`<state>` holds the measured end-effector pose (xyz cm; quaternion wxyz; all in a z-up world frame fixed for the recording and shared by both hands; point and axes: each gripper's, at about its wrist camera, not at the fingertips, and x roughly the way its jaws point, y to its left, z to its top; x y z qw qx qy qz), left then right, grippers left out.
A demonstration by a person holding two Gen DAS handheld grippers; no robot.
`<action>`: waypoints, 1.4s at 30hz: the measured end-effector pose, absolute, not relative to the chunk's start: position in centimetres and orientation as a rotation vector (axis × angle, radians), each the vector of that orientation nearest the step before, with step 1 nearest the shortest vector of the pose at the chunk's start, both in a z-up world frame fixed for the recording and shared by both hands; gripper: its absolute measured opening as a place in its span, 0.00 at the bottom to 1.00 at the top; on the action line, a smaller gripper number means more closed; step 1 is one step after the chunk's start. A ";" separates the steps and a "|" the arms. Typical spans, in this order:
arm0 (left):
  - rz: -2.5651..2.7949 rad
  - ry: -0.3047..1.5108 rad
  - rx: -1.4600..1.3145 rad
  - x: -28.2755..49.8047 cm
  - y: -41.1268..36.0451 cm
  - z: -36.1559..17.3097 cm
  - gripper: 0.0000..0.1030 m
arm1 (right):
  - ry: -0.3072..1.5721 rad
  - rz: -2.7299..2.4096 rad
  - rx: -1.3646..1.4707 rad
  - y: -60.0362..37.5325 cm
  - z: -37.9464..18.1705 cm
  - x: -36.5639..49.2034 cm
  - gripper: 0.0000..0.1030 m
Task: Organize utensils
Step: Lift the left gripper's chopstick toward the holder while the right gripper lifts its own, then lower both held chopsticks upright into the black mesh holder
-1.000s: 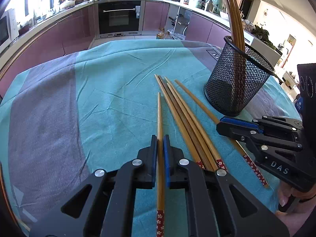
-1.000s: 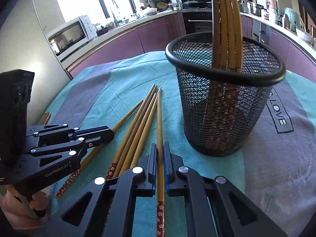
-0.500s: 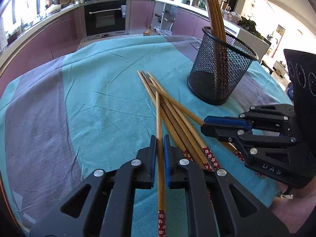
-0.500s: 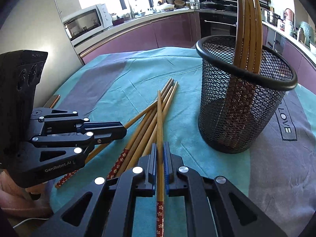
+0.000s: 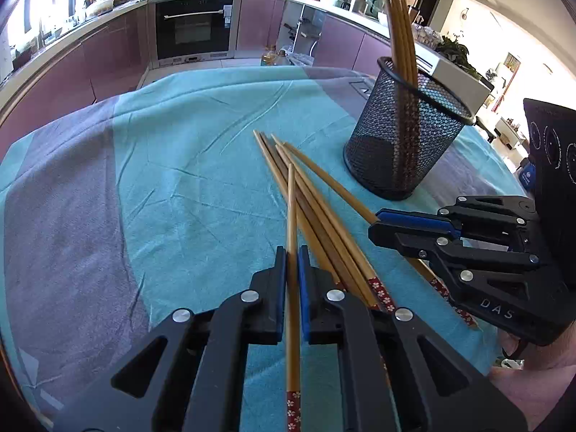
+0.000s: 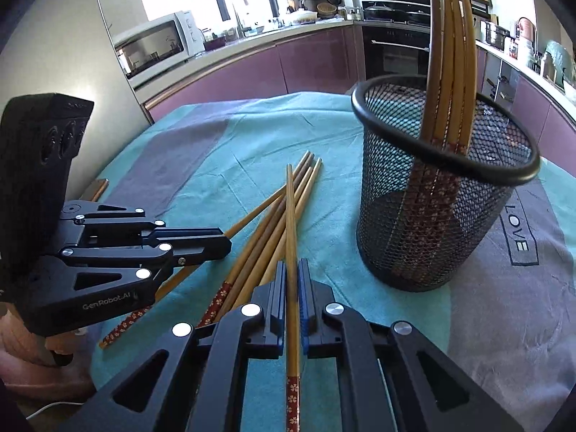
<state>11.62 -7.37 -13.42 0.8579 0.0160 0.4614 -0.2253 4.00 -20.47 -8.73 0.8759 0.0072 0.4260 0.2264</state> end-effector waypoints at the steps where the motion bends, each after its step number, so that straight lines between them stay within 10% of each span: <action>1: -0.475 0.962 0.031 11.5 -7.3 -13.1 0.07 | 0.878 0.475 0.019 -20.6 -8.4 3.8 0.06; 42: -0.714 0.554 -0.147 11.2 -6.9 5.2 0.07 | 0.453 0.424 0.160 -30.5 6.0 2.7 0.05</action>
